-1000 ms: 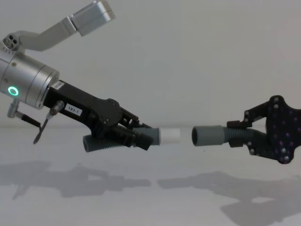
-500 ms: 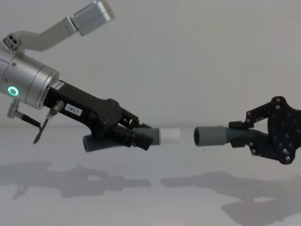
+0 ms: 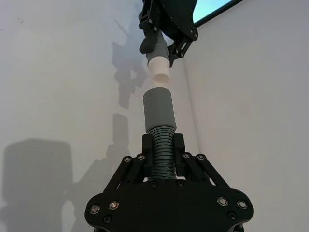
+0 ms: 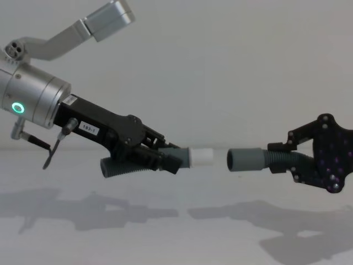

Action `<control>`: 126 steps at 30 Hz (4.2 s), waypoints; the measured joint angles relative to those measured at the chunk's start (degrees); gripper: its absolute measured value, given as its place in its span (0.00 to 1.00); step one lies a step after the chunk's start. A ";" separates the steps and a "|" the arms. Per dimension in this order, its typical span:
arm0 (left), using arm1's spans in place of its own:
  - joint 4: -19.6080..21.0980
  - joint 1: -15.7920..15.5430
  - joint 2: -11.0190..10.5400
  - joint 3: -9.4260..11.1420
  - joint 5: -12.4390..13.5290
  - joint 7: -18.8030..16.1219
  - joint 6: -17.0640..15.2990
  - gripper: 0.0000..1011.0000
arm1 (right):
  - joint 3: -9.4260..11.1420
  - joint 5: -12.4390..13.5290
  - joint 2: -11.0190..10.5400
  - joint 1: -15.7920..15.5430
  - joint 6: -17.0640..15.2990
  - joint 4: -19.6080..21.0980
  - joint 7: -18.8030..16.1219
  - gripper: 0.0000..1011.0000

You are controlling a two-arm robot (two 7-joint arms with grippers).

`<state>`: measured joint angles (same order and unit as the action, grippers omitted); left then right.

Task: Use both hands to pick up one end of the pipe from the table, align the ends, and insert them.

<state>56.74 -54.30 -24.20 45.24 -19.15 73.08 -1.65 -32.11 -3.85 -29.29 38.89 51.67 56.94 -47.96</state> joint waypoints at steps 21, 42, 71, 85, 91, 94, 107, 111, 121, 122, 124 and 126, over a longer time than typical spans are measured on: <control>-2.25 -0.15 1.76 0.23 -1.89 -0.50 0.08 0.33 | -0.10 -0.22 -0.03 -0.09 -0.23 0.11 0.45 0.22; -4.32 -0.80 2.62 1.00 -3.61 0.94 0.40 0.33 | -0.10 -0.27 -0.03 -0.09 -0.25 0.10 0.53 0.22; -7.51 -1.47 3.79 2.43 -5.09 1.36 0.43 0.33 | -0.09 -0.27 -0.03 -0.09 -0.24 0.10 0.53 0.22; -8.26 -1.67 4.16 2.91 -5.87 1.36 0.96 0.33 | -0.09 -0.26 -0.03 -0.09 -0.25 0.10 0.53 0.22; -8.43 -1.67 4.24 3.12 -6.19 1.25 1.05 0.33 | -0.09 -0.27 -0.03 -0.09 -0.25 0.10 0.53 0.22; -8.53 -1.69 4.29 3.18 -6.30 1.23 1.10 0.33 | -0.09 -0.27 -0.03 -0.09 -0.24 0.10 0.53 0.22; -10.04 -2.19 5.05 3.71 -6.98 1.23 1.83 0.33 | -0.09 -0.27 -0.03 -0.09 -0.25 0.10 0.53 0.22; -10.76 -2.45 5.43 3.84 -7.14 1.25 2.19 0.33 | -0.09 -0.26 -0.03 -0.09 -0.24 0.10 0.53 0.22; -12.88 -3.12 6.64 4.31 -7.39 1.52 3.00 0.33 | -0.09 -0.26 -0.03 -0.09 -0.25 0.10 0.53 0.22; -13.04 -3.17 6.73 4.35 -7.39 1.60 3.08 0.33 | -0.09 -0.27 -0.03 -0.09 -0.25 0.10 0.53 0.22; -13.52 -3.33 7.04 4.45 -7.40 1.76 3.24 0.33 | -0.09 -0.26 -0.03 -0.09 -0.25 0.10 0.53 0.22; -14.13 -3.52 7.37 4.54 -7.40 1.96 3.38 0.33 | -0.09 -0.27 -0.03 -0.09 -0.24 0.10 0.53 0.22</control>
<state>42.61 -57.82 -16.84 49.78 -26.55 75.04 1.74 -32.20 -4.12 -29.32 38.80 51.42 57.03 -47.43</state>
